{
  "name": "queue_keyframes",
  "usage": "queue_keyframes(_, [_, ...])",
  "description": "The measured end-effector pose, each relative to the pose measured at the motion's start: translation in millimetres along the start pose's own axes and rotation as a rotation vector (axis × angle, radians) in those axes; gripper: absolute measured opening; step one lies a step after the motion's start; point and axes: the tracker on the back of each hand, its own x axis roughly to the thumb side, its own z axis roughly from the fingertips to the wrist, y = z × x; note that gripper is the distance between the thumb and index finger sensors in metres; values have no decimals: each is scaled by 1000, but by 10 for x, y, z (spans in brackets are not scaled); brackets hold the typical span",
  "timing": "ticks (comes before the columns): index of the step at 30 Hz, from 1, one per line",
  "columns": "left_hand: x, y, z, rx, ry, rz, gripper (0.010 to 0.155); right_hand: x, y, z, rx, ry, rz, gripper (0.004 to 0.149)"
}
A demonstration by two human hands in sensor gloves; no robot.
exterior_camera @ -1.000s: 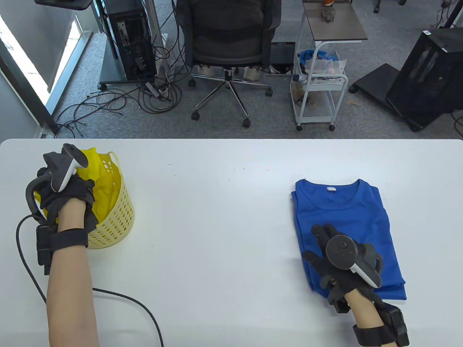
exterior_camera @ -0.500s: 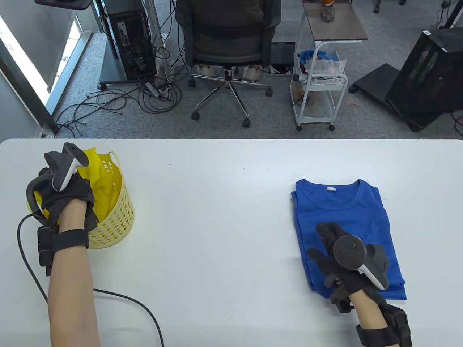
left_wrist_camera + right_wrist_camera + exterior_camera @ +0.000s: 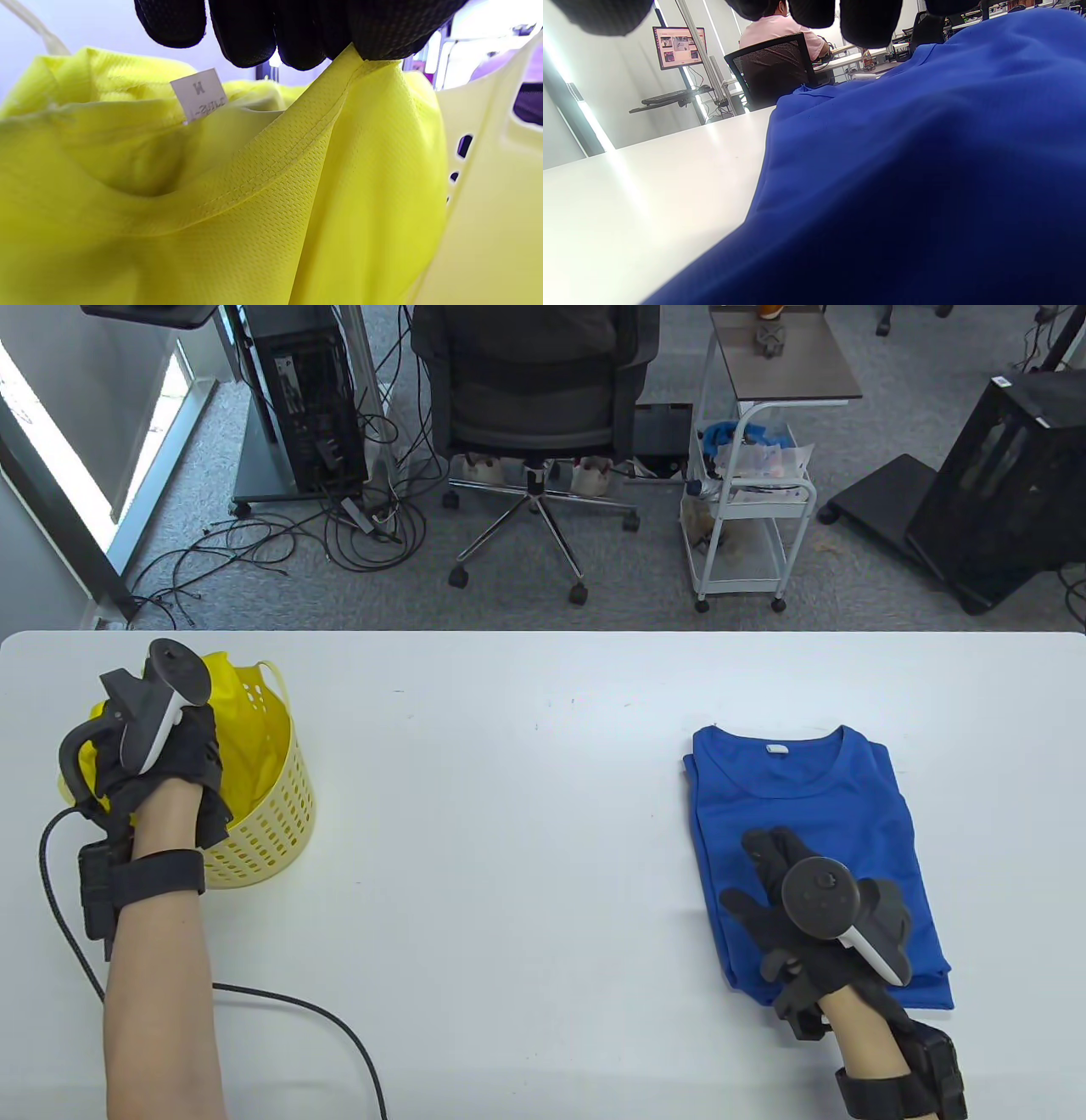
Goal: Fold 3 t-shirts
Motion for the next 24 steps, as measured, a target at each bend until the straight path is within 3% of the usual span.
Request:
queue_keyframes(11, [-18, 136, 159, 175, -99, 141, 40, -5, -4, 12, -2, -13, -6, 73])
queue_keyframes(17, [-21, 221, 190, 154, -135, 270, 39, -13, -7, 21, -7, -16, -12, 73])
queue_keyframes(24, [61, 586, 380, 217, -209, 374, 39, -17, -13, 31, -6, -26, -16, 72])
